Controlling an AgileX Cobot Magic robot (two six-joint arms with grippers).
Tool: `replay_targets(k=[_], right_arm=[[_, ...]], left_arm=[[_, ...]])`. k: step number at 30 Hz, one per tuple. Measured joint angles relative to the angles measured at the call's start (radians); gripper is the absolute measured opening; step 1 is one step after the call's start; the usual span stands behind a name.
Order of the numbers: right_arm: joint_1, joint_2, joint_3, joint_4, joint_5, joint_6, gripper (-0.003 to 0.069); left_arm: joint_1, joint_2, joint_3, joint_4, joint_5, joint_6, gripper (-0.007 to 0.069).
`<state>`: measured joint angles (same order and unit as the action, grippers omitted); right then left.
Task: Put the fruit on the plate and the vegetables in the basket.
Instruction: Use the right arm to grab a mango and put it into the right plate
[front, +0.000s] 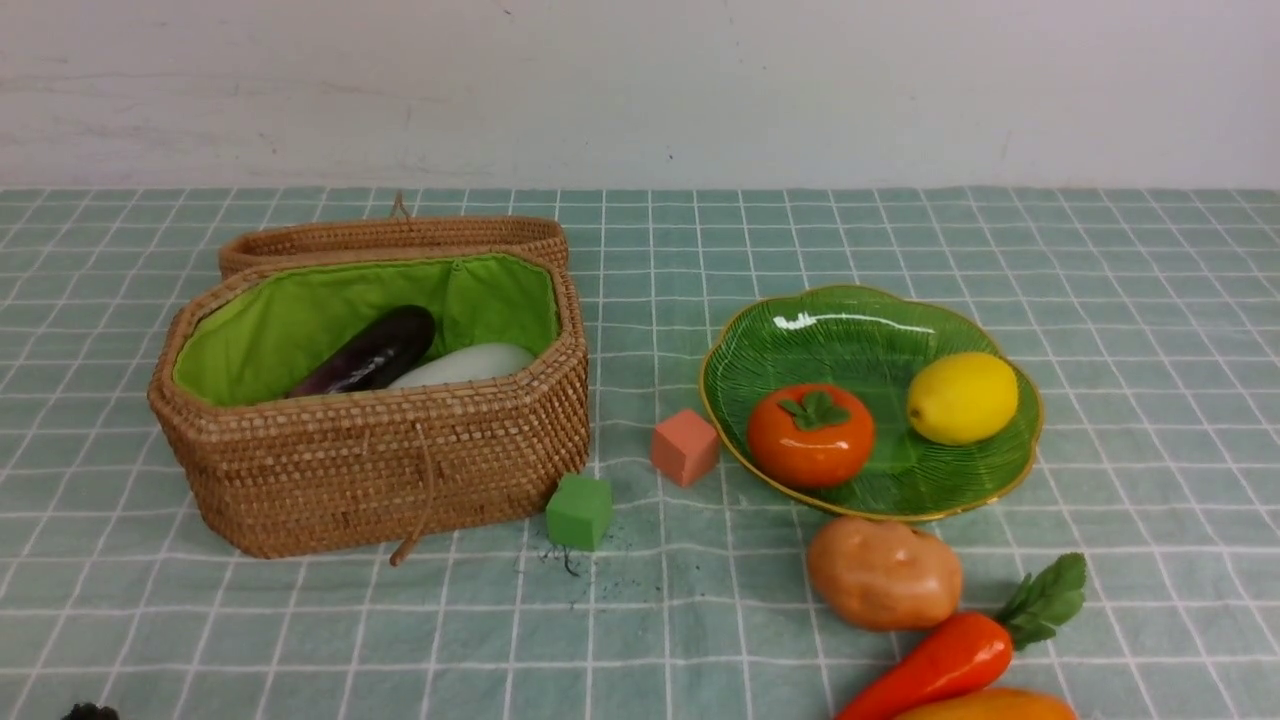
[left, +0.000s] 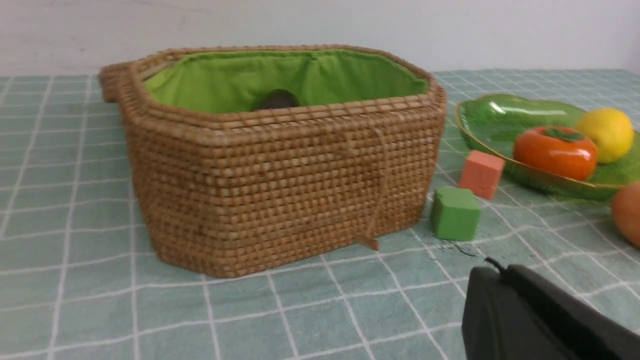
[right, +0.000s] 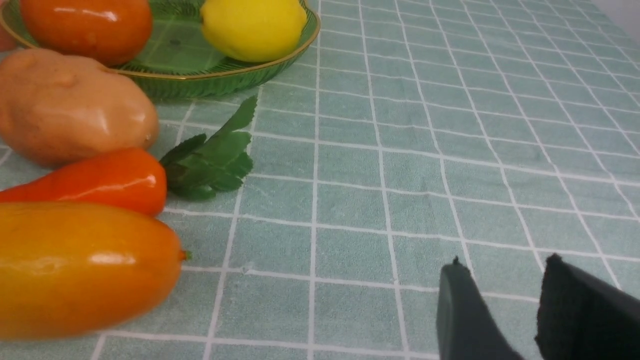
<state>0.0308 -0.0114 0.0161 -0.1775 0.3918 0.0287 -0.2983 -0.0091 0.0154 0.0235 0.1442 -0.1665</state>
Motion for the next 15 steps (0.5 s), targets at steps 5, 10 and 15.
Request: replay_targets(k=[5, 10, 15], right_arm=[[0.000, 0.000, 0.000, 0.000, 0.000, 0.000, 0.0241], [0.000, 0.000, 0.000, 0.000, 0.000, 0.000, 0.0241], [0.000, 0.000, 0.000, 0.000, 0.000, 0.000, 0.0241]], left_arm=[[0.141, 0.000, 0.011, -0.064, -0.018, 0.022, -0.0010], [0.215, 0.000, 0.013, -0.045, 0.177, -0.040, -0.0007], [0.246, 0.000, 0.015, -0.023, 0.246, -0.055, -0.0007]])
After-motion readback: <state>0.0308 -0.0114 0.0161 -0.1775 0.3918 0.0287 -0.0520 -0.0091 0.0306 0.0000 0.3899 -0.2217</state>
